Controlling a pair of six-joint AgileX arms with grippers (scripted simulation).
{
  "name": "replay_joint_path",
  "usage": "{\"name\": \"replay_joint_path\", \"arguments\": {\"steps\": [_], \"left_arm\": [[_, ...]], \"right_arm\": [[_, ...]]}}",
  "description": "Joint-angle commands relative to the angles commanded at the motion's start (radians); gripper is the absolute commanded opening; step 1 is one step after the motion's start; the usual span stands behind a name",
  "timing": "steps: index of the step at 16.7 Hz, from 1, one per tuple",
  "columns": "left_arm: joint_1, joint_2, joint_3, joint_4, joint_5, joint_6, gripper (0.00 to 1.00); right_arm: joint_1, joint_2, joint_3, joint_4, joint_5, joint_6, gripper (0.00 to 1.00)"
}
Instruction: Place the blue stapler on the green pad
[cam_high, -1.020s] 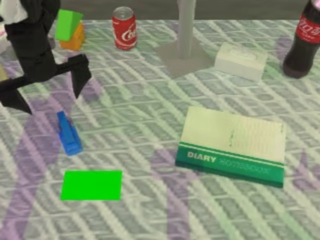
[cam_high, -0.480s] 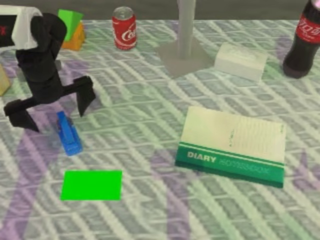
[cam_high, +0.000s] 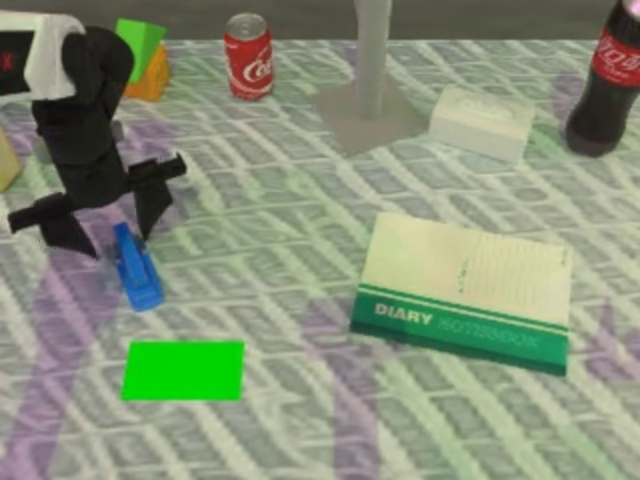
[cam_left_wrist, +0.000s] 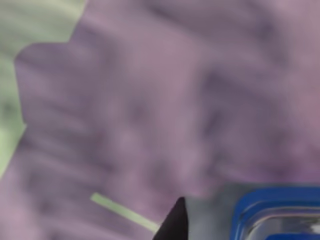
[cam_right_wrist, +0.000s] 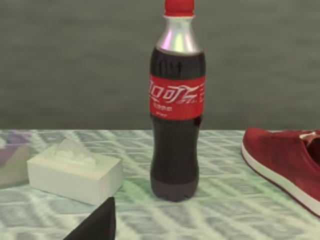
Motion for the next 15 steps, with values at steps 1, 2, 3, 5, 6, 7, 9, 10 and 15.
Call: {"name": "replay_joint_path", "arguments": {"steps": [1,2,3,5,6,7,9,10,15], "left_arm": [[0.0,0.0,0.0,0.0,0.0,0.0,0.32],[0.0,0.0,0.0,0.0,0.0,0.0,0.25],[0.0,0.0,0.0,0.0,0.0,0.0,0.17],[0.0,0.0,0.0,0.0,0.0,0.0,0.02],[0.0,0.0,0.0,0.0,0.0,0.0,0.0],[0.0,0.0,0.0,0.0,0.0,0.0,0.0],[0.0,0.0,0.0,0.0,0.0,0.0,0.0],[0.0,0.0,0.0,0.0,0.0,0.0,0.0],[0.001,-0.002,0.004,-0.004,0.0,0.001,0.0]], "right_arm": [[0.0,0.0,0.0,0.0,0.0,0.0,1.0],[0.0,0.0,0.0,0.0,0.0,0.0,1.0],[0.0,0.0,0.0,0.0,0.0,0.0,1.0],[0.0,0.0,0.0,0.0,0.0,0.0,1.0],[0.0,0.0,0.0,0.0,0.0,0.0,1.0],[0.0,0.0,0.0,0.0,0.0,0.0,1.0],[0.0,0.0,0.0,0.0,0.0,0.0,1.0],[0.0,0.0,0.0,0.0,0.0,0.0,1.0],[0.0,0.0,0.0,0.0,0.0,0.0,1.0]]}}
